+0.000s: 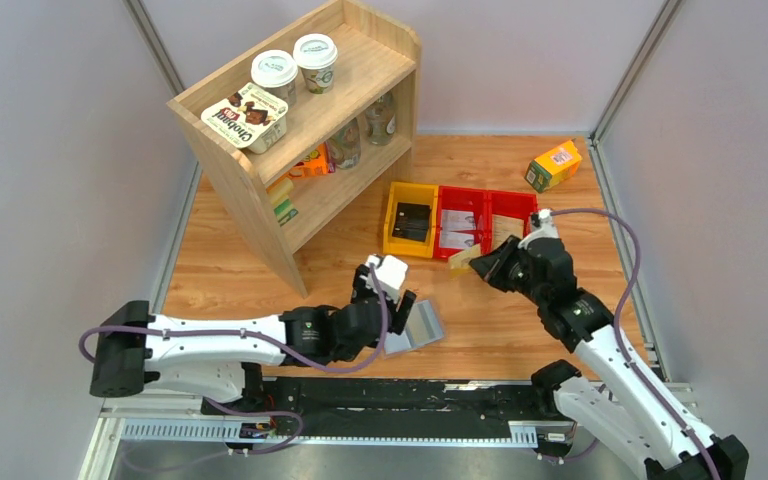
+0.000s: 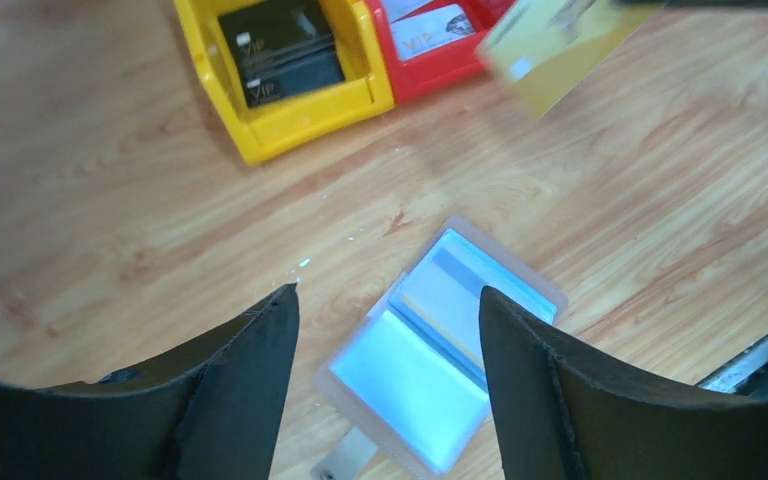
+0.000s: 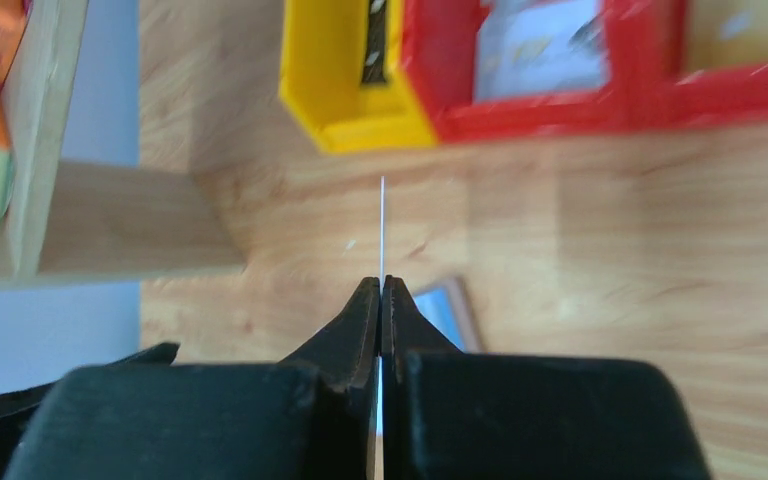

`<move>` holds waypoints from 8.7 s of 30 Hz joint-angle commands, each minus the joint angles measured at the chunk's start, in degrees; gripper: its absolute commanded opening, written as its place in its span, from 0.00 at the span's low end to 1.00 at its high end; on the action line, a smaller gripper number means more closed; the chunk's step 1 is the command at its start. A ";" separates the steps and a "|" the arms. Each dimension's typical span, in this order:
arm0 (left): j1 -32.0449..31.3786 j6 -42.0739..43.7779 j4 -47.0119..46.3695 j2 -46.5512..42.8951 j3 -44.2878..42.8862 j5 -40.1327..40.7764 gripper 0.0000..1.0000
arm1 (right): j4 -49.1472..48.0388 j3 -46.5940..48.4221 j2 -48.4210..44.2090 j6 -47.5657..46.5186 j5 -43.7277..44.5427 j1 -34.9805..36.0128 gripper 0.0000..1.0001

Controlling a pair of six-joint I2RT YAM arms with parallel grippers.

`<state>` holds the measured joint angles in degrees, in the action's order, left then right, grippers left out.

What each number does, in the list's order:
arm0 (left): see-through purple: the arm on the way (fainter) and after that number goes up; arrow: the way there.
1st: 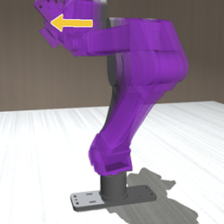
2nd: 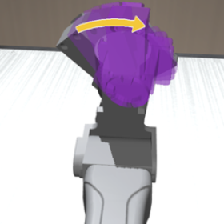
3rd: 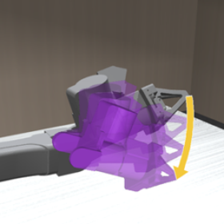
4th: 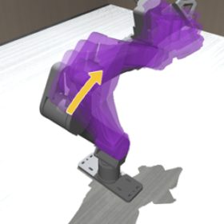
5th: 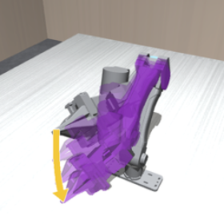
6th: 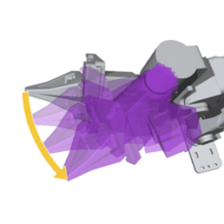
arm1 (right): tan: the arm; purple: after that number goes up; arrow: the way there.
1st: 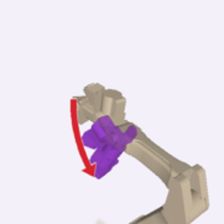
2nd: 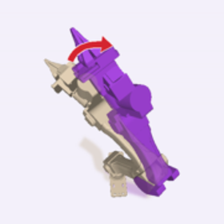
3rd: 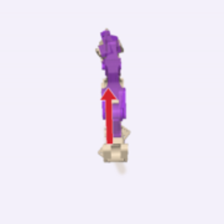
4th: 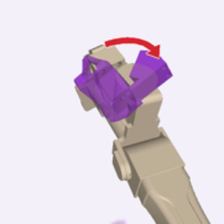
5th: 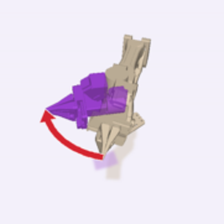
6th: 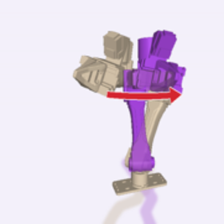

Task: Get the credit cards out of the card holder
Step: Place the credit card in the storage box, then remove the credit card from the card holder.

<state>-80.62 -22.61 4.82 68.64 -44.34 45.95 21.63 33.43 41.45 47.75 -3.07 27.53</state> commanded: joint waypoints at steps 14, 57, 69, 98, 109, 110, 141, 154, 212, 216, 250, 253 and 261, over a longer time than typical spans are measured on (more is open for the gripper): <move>7.84 -17.28 -3.32 -13.00 12.25 -11.33 0.78 | -7.90 12.36 20.15 -22.34 -0.87 -29.63 0.00; 9.42 -36.88 5.90 -0.18 8.21 -20.99 0.80 | 4.75 5.69 11.98 -14.45 -5.45 0.49 0.46; 12.24 -43.66 5.90 1.93 11.29 -24.07 0.56 | -4.31 1.72 24.46 -10.75 -3.79 13.95 0.43; 19.01 -50.07 -4.47 12.30 15.24 -37.78 0.39 | -8.18 2.87 34.22 -9.69 -7.91 16.77 0.34; 19.10 -49.64 -6.58 12.57 15.24 -38.39 0.38 | -11.34 2.26 33.78 -8.64 -12.48 17.12 0.32; 19.10 -49.64 -6.75 12.48 15.25 -38.40 0.38 | -11.95 2.17 33.61 -8.46 -13.01 17.12 0.33; 19.10 -50.16 -8.95 10.72 17.35 -38.22 0.37 | -19.25 0.58 33.69 -6.44 -19.34 17.56 0.16; 19.10 -50.25 -8.86 10.37 17.53 -37.87 0.37 | -19.78 0.85 35.28 -6.35 -20.05 17.56 0.29; 19.10 -55.00 -1.30 -6.68 22.63 -30.84 0.38 | -23.76 1.28 36.42 -7.22 -23.05 19.32 0.64; 19.10 -54.38 -1.65 -6.24 22.19 -31.01 0.38 | -17.68 1.99 36.94 -8.98 -17.68 19.14 0.59; 19.10 -52.71 -5.08 1.93 16.04 -33.12 0.37 | -15.92 0.23 42.57 -6.18 -10.64 17.82 0.22; 19.10 -52.19 -5.08 2.11 15.34 -32.86 0.36 | -16.27 0.14 42.48 -6.17 -10.81 17.56 0.21; 19.10 -49.47 0.45 0.09 12.08 -30.75 0.37 | -16.53 -0.03 42.57 -6.17 -11.26 17.47 0.20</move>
<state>-61.67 -74.43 2.96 71.44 -29.12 12.88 4.86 33.74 83.18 41.80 -15.42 45.34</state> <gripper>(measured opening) 0.367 0.206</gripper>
